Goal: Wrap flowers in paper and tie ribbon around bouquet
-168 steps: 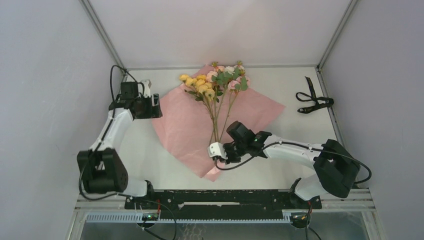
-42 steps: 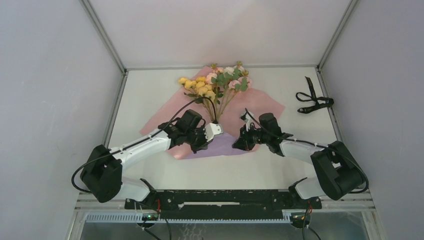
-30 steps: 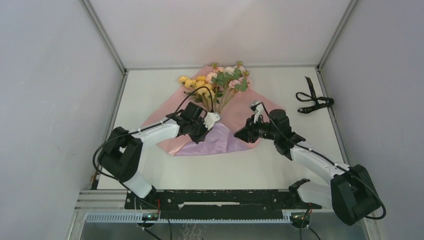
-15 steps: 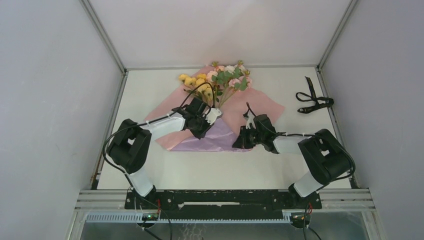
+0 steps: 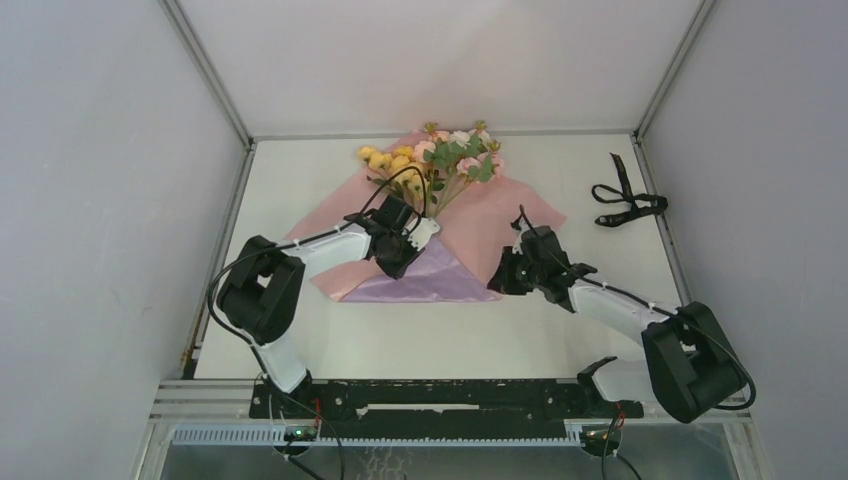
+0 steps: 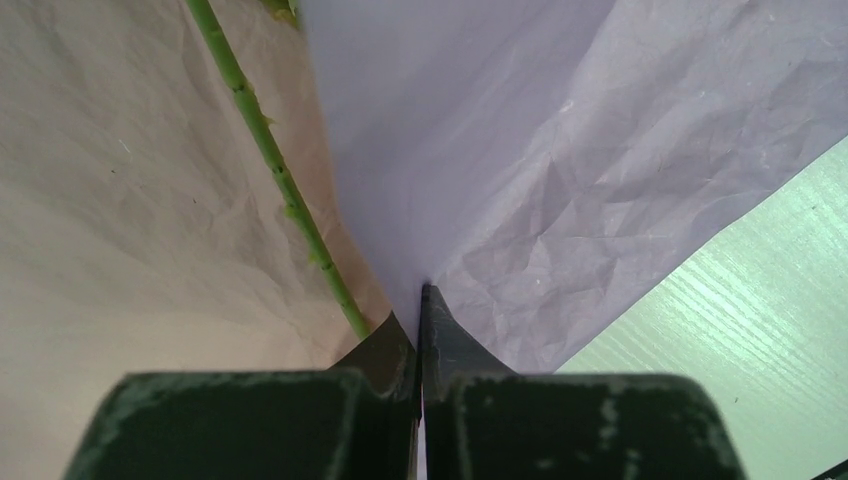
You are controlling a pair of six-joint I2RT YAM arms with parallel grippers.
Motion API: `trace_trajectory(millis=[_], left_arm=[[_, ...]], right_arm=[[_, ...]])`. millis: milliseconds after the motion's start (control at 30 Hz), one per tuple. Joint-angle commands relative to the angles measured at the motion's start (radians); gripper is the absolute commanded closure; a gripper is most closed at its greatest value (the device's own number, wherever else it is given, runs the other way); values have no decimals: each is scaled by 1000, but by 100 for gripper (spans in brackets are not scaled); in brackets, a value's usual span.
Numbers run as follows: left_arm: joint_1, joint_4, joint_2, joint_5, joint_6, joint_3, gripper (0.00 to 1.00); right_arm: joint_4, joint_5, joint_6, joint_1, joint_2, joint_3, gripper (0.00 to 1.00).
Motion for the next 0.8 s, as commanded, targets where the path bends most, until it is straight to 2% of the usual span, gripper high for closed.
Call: trace_trajectory(millis=[0, 133, 267, 400, 533, 667, 767], left_arm=[[10, -4, 6, 17, -9, 53, 100], [11, -5, 9, 24, -13, 58, 100], [19, -26, 2, 32, -12, 74, 97], [35, -69, -25, 2, 5, 109, 73], [37, -136, -116, -27, 32, 131, 57], [8, -286, -218, 90, 108, 111, 54], [-30, -348, -243, 193, 141, 60, 59]], right_arm=[[37, 1, -35, 93, -29, 71, 82], [148, -162, 5, 139, 136, 189, 83], [58, -118, 19, 144, 285, 242, 83], [-23, -55, 25, 144, 370, 236, 83], [-48, -37, 38, 146, 372, 222, 83], [-64, -16, 44, 141, 349, 223, 84], [-62, -32, 45, 144, 336, 222, 84]])
